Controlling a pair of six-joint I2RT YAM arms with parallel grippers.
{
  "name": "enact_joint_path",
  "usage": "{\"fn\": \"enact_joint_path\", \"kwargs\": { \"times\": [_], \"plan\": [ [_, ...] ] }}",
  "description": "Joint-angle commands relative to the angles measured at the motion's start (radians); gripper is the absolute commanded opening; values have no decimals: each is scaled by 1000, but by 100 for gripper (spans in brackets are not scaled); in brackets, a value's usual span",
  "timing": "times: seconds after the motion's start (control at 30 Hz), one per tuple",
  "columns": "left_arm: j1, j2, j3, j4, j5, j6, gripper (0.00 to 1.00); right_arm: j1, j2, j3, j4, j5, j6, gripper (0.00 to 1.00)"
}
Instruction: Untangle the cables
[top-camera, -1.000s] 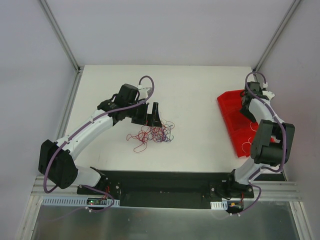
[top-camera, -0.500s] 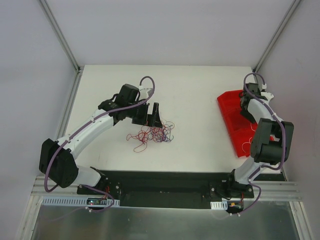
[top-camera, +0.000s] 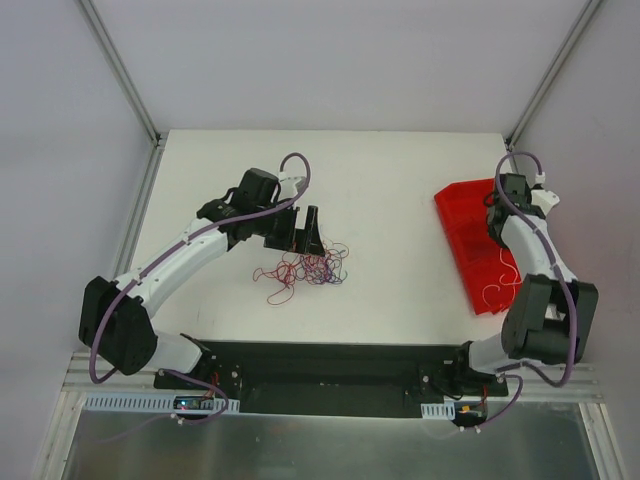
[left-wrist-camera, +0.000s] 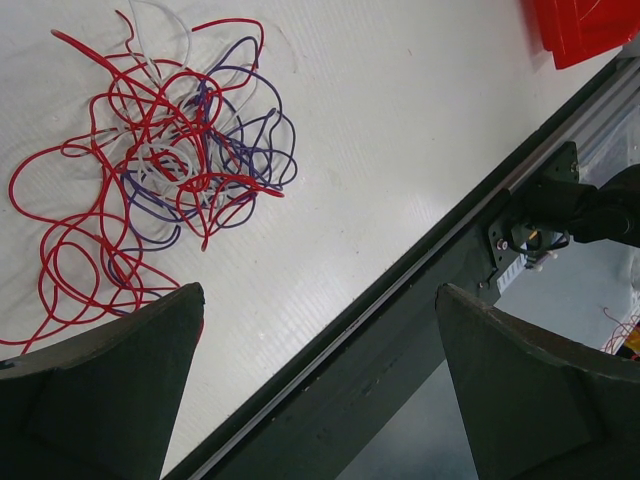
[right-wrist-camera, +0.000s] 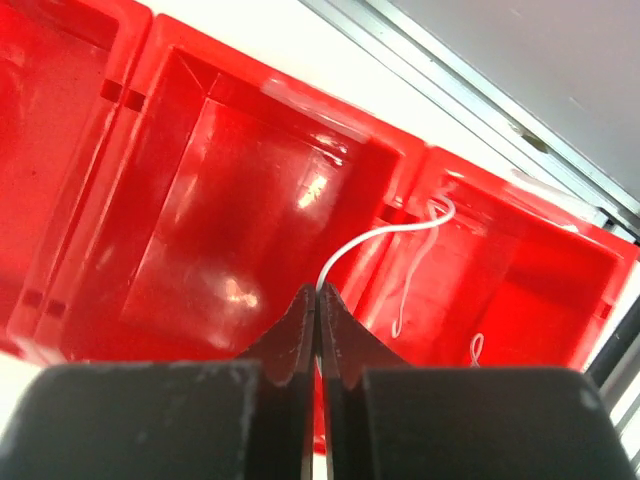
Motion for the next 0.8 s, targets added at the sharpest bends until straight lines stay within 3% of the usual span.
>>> {"fn": "enact_joint_path", "kwargs": {
  "times": [0.0, 0.13, 0.4, 0.57, 0.67, 0.77],
  "plan": [
    [-8, 13, 15, -1, 21, 20, 99, -17, -172, -100, -37, 5, 47, 1],
    [-8, 15, 9, -1, 24, 30, 99, -63, -217, -211, 18, -66, 55, 1],
    [-8, -19, -26, -3, 11, 28, 99, -154, -125, -344, 116, -181, 69, 1],
    [-8, -22, -34, -1, 9, 21, 99, -197, 11, -263, 139, -238, 10, 1],
    [-8, -17, -28, -3, 18, 16, 99, -195, 19, -255, 134, -299, 15, 6],
    [-8, -22, -23, -1, 15, 14, 99, -194, -16, -266, 111, -267, 9, 16]
  ]
}}
